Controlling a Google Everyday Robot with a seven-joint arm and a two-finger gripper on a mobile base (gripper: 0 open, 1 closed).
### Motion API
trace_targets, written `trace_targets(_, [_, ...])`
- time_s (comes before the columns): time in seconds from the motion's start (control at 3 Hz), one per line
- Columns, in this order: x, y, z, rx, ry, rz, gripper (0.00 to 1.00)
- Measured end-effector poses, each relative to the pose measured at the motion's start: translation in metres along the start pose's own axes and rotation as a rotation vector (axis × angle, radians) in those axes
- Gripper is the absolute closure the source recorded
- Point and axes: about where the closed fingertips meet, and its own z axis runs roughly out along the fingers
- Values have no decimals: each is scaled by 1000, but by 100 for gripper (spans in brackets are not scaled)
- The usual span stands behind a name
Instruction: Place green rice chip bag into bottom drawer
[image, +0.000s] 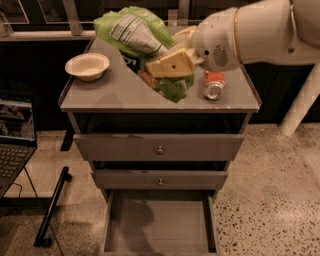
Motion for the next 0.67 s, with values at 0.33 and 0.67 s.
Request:
trace_targets(0.33, [30, 24, 20, 22, -131, 69, 100])
trace_targets(0.67, [127, 23, 38, 93, -198, 181, 100])
